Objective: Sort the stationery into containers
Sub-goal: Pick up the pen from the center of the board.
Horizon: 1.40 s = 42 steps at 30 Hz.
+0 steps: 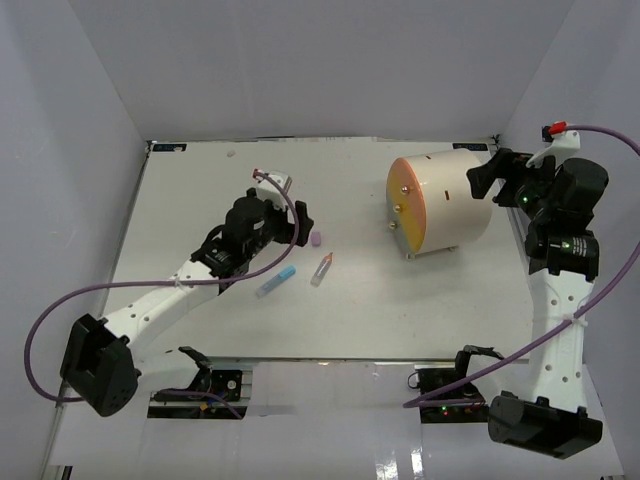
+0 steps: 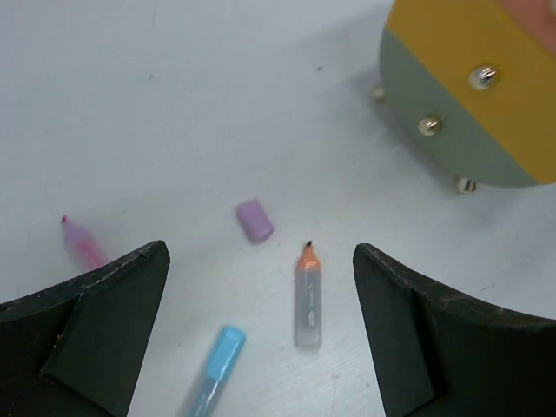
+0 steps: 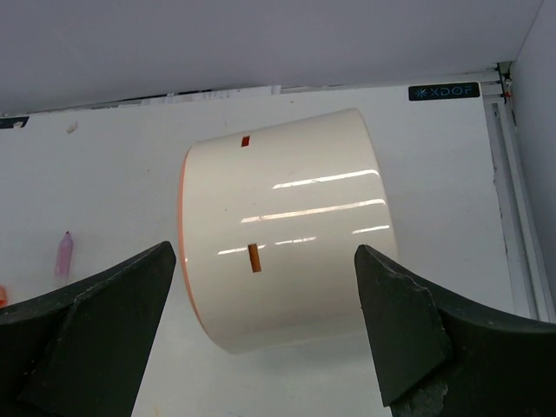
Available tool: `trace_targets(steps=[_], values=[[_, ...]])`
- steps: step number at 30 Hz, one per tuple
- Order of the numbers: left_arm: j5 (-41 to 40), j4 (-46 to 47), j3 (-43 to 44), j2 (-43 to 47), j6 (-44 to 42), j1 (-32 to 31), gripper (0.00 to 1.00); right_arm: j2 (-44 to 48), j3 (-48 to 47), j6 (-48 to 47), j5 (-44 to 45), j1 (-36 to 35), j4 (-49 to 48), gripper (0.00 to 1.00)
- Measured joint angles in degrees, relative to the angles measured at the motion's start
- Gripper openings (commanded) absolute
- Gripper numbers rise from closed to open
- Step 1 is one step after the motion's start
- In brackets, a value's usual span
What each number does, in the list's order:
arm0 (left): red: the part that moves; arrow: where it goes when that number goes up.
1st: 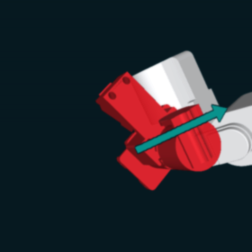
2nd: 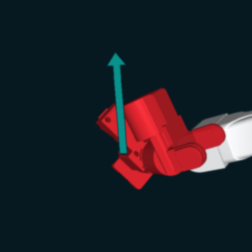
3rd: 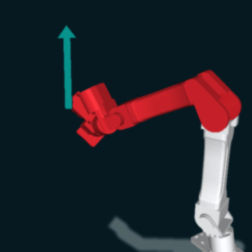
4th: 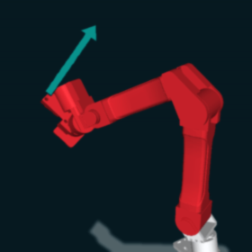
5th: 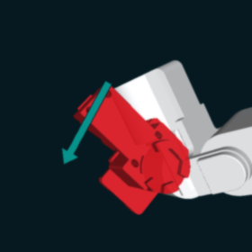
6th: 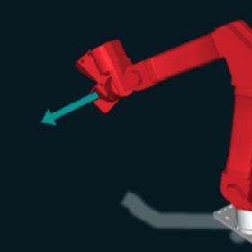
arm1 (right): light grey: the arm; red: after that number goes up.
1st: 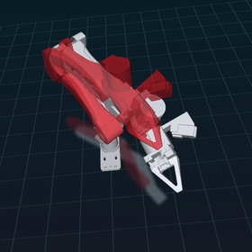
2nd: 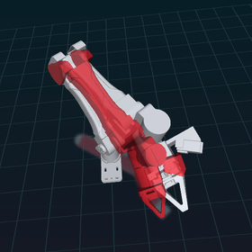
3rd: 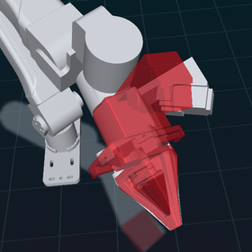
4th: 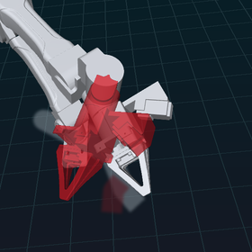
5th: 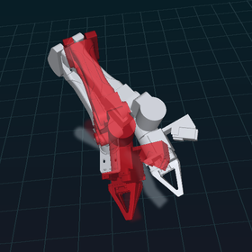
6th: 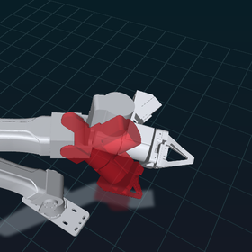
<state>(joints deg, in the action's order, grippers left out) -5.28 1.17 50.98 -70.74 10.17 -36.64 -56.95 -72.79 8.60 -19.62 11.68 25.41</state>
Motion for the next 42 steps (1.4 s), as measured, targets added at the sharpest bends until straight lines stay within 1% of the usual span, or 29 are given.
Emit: trace_targets(steps=[3,8,11,18,21,27,33,35,37,40,42], values=[[-2.2,-5.9,-6.0,5.5,3.3,3.0,0.98,3.0,5.4,0.1,-0.3,-0.7,-1.8,0.90],[-4.3,-15.3,-11.3,8.0,6.6,8.2,0.98,4.5,12.7,0.5,-1.7,-1.3,-2.4,0.90],[-4.9,-18.4,-12.3,7.1,7.7,10.4,0.98,4.6,14.4,0.8,-2.1,-1.7,-2.5,0.90],[-4.9,-21.7,-11.8,-1.2,12.9,18.5,0.98,6.3,14.5,1.1,-2.7,-3.5,-3.2,0.90],[-4.5,-22.3,-11.8,-2.1,13.8,19.6,0.98,6.8,14.5,0.9,-2.0,-5.3,-3.2,0.90],[-3.2,-22.3,-11.8,-2.1,14.3,19.6,0.98,6.8,14.5,-0.2,0.2,-8.1,-2.9,0.90],[-0.9,-22.1,-11.8,-1.8,14.8,19.2,0.98,6.9,14.5,-0.6,2.0,-8.9,-2.8,0.90],[-0.9,-22.3,-11.4,-1.7,14.9,16.7,0.98,7.0,14.5,-0.7,2.4,-9.2,-2.8,0.90],[-0.8,-22.4,-10.1,-1.8,15.1,12.0,0.98,7.1,14.5,-0.8,2.8,-9.2,-2.8,0.90],[-0.3,-22.3,-5.8,-3.9,16.0,5.4,0.98,7.1,14.5,-1.0,3.2,-9.5,-2.7,0.90],[-0.4,-21.9,-2.2,-6.8,16.8,2.1,0.98,7.2,14.5,-1.2,3.4,-9.6,-2.6,0.90]])
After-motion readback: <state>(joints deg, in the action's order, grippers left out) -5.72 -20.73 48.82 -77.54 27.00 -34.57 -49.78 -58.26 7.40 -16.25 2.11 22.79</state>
